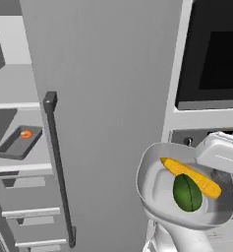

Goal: Take the meat container that has the shrimp and place it on the second highest rack of the freezer. Then take the vegetable container that has the corn and avocado and place it on the highest rack of the freezer.

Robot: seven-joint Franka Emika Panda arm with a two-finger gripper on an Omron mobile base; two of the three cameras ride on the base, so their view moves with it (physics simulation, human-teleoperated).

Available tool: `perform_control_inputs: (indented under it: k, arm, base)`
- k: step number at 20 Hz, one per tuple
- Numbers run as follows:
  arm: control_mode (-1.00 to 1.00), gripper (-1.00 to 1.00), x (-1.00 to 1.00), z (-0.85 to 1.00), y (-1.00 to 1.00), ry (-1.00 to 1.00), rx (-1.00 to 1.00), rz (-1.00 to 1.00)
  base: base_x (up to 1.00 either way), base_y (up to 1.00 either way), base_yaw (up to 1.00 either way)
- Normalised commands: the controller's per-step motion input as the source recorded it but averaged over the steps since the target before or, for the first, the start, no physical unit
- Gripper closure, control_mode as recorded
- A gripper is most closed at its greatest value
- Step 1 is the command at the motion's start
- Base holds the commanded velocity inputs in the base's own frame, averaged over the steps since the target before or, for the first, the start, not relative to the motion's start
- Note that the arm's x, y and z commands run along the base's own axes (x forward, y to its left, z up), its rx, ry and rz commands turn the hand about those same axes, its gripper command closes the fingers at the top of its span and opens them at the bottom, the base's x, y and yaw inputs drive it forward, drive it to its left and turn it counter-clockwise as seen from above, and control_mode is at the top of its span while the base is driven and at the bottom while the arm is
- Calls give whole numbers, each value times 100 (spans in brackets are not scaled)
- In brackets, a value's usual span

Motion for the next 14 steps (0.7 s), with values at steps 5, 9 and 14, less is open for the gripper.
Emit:
perform_control_inputs:
  k: [5,9,14]
  arm:
    - [100,100,0,0,0,0,0,0]
    - [100,100,0,0,0,0,0,0]
    - [100,100,0,0,0,0,0,0]
  base:
    - [-5,100,0]
    - [-24,100,0]
    - [-14,100,-2]
